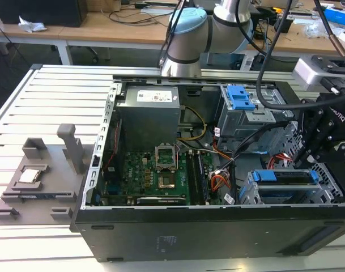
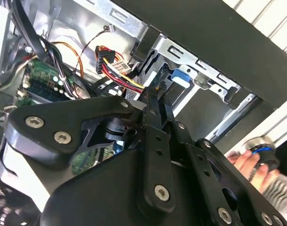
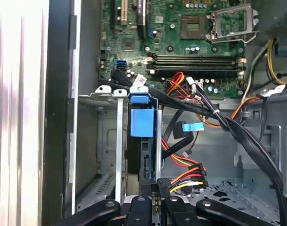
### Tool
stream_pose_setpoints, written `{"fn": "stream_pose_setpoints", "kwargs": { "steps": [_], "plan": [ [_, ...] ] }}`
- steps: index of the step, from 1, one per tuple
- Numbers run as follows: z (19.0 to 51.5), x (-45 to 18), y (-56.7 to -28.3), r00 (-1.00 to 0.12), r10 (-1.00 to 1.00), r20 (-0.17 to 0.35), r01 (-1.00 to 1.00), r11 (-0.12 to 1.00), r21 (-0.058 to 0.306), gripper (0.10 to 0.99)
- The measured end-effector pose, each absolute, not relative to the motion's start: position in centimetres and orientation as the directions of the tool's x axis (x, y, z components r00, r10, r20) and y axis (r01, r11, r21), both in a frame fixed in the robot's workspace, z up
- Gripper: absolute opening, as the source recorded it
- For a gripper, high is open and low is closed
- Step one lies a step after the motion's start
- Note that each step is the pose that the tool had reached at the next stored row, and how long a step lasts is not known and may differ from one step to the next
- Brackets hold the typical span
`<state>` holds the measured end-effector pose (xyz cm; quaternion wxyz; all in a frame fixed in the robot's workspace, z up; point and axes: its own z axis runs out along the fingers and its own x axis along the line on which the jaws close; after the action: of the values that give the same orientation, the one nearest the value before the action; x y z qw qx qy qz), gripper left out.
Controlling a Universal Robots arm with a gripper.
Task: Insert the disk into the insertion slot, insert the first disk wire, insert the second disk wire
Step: 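Insert the first disk wire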
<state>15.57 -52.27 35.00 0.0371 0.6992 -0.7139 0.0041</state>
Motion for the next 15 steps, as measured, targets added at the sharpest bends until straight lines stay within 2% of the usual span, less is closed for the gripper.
{"fn": "stream_pose_setpoints", "kwargs": {
  "steps": [2, 15],
  "plan": [
    [34.94, 15.51, -52.27, -0.047, -0.997, 0.058, -0.998, 0.05, 0.046, 0.173],
    [34.1, 15.06, -52.83, -0.048, -0.997, 0.058, -0.998, 0.05, 0.046, 0.173]
  ]
}}
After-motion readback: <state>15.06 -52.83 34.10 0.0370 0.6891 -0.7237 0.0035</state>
